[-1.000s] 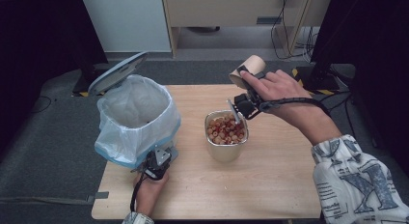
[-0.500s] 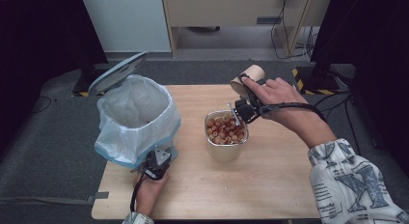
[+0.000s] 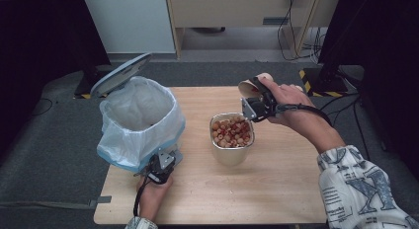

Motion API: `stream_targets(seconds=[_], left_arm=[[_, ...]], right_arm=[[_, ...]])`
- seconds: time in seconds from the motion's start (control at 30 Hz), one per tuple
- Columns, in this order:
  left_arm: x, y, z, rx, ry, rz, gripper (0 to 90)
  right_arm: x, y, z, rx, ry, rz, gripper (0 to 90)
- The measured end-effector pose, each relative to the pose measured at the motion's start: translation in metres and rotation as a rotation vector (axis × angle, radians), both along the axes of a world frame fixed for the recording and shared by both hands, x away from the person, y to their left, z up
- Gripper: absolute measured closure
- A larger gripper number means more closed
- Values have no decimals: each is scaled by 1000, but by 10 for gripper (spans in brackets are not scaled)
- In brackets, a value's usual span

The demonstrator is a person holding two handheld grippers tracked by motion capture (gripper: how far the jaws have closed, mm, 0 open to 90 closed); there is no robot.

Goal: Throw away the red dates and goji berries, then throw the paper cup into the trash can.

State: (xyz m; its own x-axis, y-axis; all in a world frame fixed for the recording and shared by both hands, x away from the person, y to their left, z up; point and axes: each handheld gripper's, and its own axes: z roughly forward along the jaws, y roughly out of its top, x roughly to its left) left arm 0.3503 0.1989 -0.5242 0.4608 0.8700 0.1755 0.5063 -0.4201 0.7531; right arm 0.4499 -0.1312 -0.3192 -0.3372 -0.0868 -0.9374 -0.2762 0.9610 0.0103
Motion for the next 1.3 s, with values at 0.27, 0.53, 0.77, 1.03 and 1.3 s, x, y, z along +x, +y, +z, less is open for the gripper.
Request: stream_targets(seconds=[0.27,0.53,0.77,1.03,1.3], left_arm=[[0,0,0,-5,2,2,892],[0,0,0,-4,1,0,892],[0,0,0,-2,0,0,892],[0,0,0,2,1,-3,892],[0,0,0,1,2,-2,892]], right_arm=[[7,-14,-1,150,89,-31,405],[8,-22,-3,228,138,-40,404],[9,-30,-6,256,150,-49,403],[8,-44,-4,298,162,-71,400],[10,-66,-9,386,222,-100,399]])
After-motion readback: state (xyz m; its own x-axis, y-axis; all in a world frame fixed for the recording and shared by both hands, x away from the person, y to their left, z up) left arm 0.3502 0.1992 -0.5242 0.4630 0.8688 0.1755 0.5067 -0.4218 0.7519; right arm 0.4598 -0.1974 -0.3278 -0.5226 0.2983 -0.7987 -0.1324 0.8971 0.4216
